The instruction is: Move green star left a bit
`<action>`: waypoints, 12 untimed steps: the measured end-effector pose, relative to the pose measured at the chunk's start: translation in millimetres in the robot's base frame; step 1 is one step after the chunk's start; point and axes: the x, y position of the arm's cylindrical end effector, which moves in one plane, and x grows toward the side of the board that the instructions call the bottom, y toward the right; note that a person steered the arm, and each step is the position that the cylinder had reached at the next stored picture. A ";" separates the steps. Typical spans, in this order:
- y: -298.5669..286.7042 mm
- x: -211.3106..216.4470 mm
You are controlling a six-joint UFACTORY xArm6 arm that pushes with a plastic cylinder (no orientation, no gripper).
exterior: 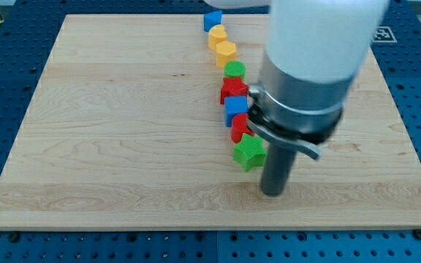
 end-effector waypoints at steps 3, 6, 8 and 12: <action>123.7 -25.0; 132.3 -97.6; 117.8 -100.8; 9.4 -66.3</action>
